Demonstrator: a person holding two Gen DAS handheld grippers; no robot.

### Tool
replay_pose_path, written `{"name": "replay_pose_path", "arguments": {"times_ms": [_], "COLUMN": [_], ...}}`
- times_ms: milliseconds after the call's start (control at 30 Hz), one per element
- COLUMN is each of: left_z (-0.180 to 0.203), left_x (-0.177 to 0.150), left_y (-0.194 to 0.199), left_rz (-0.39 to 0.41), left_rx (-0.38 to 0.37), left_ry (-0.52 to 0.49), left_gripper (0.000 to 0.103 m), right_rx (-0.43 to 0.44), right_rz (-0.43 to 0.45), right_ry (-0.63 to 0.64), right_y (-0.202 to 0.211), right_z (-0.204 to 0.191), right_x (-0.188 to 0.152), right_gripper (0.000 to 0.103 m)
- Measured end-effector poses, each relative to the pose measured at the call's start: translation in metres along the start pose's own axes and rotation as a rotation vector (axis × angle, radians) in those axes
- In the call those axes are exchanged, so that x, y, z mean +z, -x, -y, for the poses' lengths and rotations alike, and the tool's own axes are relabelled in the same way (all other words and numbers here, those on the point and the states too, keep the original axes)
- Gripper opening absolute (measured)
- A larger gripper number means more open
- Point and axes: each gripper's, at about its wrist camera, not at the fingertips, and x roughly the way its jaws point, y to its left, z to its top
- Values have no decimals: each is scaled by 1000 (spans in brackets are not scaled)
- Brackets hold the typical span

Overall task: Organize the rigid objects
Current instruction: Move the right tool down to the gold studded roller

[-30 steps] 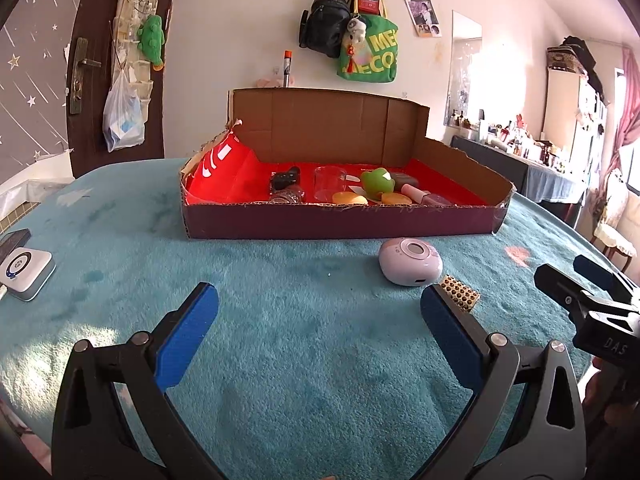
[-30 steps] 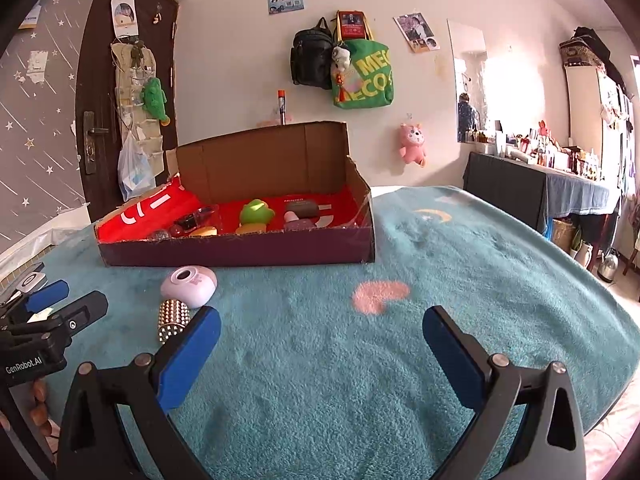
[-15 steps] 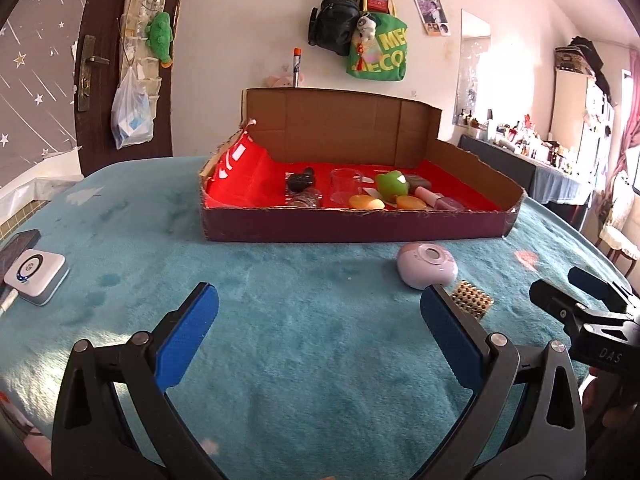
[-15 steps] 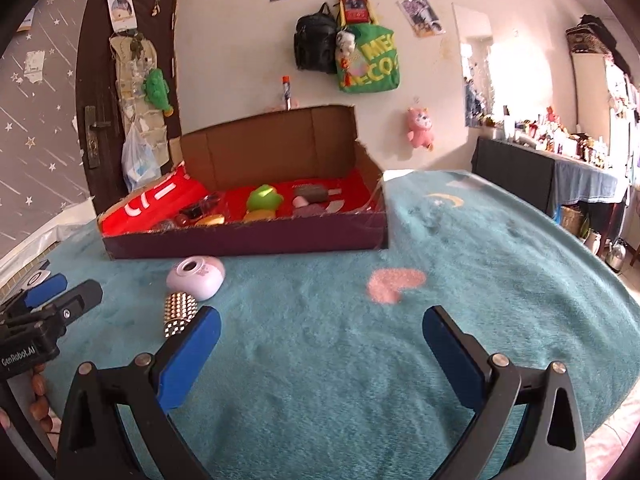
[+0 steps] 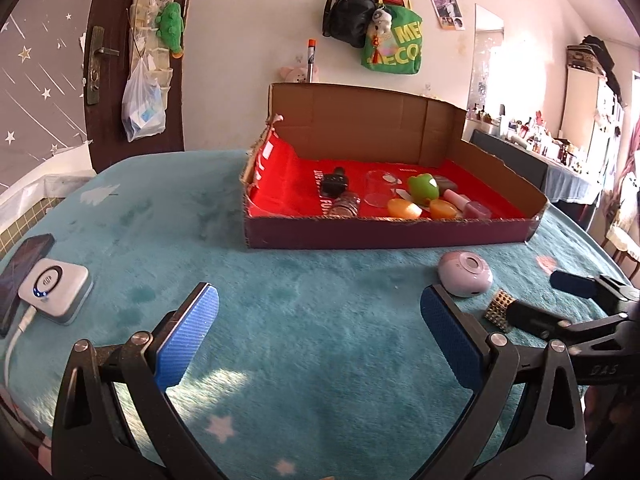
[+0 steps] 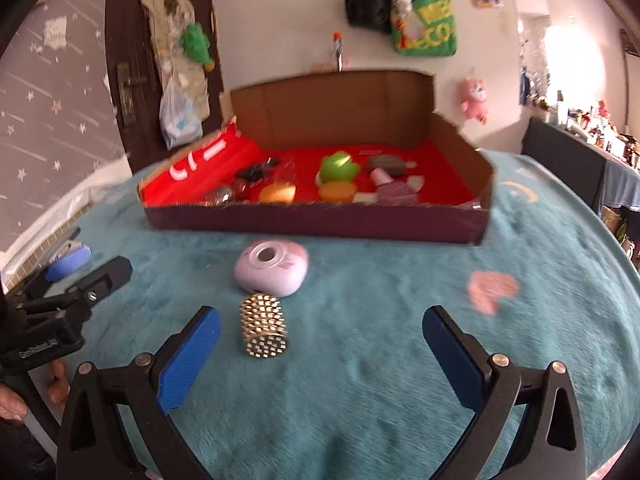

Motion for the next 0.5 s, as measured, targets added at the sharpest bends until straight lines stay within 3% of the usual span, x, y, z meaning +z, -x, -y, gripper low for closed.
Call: {"name": "replay_pose_path", "arguments": {"times_ms": [267, 500], "left_z": [-13, -2], "left_x": [13, 23], "left_y": [-6, -19], "left_rz": [-20, -43], "left_rx": [7, -17], "left_ry": [12, -9], "left_gripper": [103, 103], "right_rx": [-77, -100], "right_rz": [-136, -180], "right_ry": [41, -71], "right_y": [-31, -35], "right_z": [-9, 36], "right_x": [9, 14], "right_gripper": [103, 103]}}
